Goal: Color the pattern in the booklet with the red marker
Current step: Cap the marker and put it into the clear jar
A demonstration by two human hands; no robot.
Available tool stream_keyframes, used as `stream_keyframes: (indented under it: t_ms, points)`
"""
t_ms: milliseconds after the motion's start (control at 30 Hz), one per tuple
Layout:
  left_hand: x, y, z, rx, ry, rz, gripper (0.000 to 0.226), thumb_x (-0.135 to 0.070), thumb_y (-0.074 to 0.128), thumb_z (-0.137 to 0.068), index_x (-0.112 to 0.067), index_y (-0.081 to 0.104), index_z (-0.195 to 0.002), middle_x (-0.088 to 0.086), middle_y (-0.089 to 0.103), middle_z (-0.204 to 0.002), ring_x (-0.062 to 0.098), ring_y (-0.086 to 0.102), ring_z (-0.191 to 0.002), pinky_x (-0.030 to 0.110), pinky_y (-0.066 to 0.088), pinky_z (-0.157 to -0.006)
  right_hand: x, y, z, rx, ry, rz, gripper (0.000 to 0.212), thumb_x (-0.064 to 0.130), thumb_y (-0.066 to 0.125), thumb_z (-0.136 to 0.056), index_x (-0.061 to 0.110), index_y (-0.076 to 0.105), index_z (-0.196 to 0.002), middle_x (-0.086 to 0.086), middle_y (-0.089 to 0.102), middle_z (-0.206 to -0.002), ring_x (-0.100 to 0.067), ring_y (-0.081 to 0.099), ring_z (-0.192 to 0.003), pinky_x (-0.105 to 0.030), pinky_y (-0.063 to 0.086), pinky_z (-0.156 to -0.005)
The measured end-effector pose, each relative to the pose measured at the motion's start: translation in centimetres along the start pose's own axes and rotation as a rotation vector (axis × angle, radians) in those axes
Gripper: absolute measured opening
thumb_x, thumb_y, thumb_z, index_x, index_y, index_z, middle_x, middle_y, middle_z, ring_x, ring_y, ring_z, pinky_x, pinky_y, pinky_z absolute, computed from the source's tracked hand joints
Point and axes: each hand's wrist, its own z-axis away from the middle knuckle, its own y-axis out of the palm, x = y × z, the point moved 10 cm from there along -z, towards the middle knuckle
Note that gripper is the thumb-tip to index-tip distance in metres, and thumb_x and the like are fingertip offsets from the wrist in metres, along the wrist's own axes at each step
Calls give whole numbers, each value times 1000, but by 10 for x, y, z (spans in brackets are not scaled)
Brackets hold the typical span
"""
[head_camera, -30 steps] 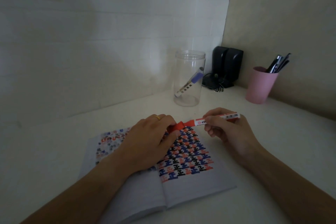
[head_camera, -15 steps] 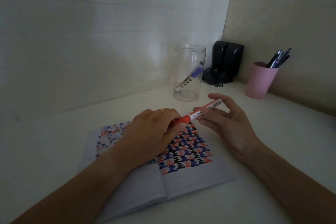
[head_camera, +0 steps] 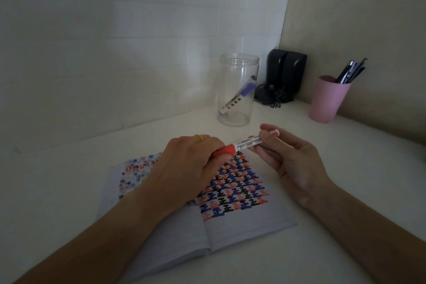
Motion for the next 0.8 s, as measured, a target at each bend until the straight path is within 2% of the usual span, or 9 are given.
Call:
stream_keyframes:
  t_ms: [133, 233, 300, 367, 433, 533, 633, 733, 800]
  points:
    - [0, 1, 6, 31, 2, 29, 42, -49, 46, -96, -16, 72, -102, 0, 77, -84, 13, 67, -66, 31, 58, -64, -3, 2, 2, 16, -1, 5, 31, 6, 74, -81, 5, 75, -112, -23, 79, -100, -29, 79, -90, -24, 62, -74]
    - [-2, 3, -8, 31, -35, 28, 41, -54, 45, -97, -21, 69, -101, -6, 73, -82, 9, 62, -66, 29, 55, -65, 9, 9, 3, 54, -39, 44, 41, 11, 71, -85, 16, 69, -126, -15, 80, -102, -25, 78, -95, -26, 61, -80]
    - [-7, -20, -17, -23, -37, 47, 45, -60, 42, -96, -24, 69, -95, -9, 70, -77, 8, 60, -63, 24, 50, -62, 46, 23, 8, 86, -145, 136, 49, 9, 69, -88, 23, 62, -135, -12, 78, -105, -23, 77, -97, -29, 61, -84]
    - [-16, -26, -23, -31, -10, 1, 54, -67, 36, -94, -25, 69, -86, -9, 66, -68, 6, 57, -58, 22, 44, -59, 58, 22, 6, 48, -177, 228, 54, 7, 68, -91, 24, 56, -141, -12, 76, -100, -19, 76, -88, -28, 61, -79]
    - [-13, -39, -28, -89, 2, -22, 61, -67, 29, -96, -24, 70, -82, -9, 67, -66, 8, 56, -58, 25, 40, -61, 68, 21, 2, 8, -229, 381, 55, 8, 71, -89, 23, 55, -140, -12, 78, -96, -17, 73, -80, -28, 58, -73]
    - [7, -63, -28, -162, -32, -82, 54, -56, 28, -101, -23, 70, -90, -7, 70, -77, 11, 57, -69, 29, 39, -67, 84, 33, -2, 36, -272, 619, 47, 11, 73, -88, 19, 60, -133, -11, 80, -96, -11, 71, -73, -24, 56, -66]
    - [14, -48, -31, -109, -56, -128, 49, -51, 30, -102, -22, 70, -94, -4, 71, -83, 13, 58, -74, 33, 47, -71, 73, 29, -6, 35, -201, 704, 40, 13, 72, -90, 22, 67, -128, -1, 82, -92, -2, 68, -66, -16, 55, -63]
    - [28, -33, -17, -93, -109, -144, 47, -48, 31, -102, -22, 69, -93, -4, 70, -83, 15, 58, -74, 33, 46, -71, 55, 15, -3, -22, -199, 648, 42, 13, 71, -90, 24, 66, -130, 0, 82, -95, -16, 74, -84, -34, 60, -82]
    - [38, -28, -8, -101, -136, -181, 43, -46, 34, -102, -22, 68, -92, -4, 69, -82, 16, 58, -73, 35, 47, -69, 76, 16, -3, -100, -359, 634, 39, 11, 71, -90, 21, 64, -128, -2, 81, -93, -16, 74, -85, -37, 59, -81]
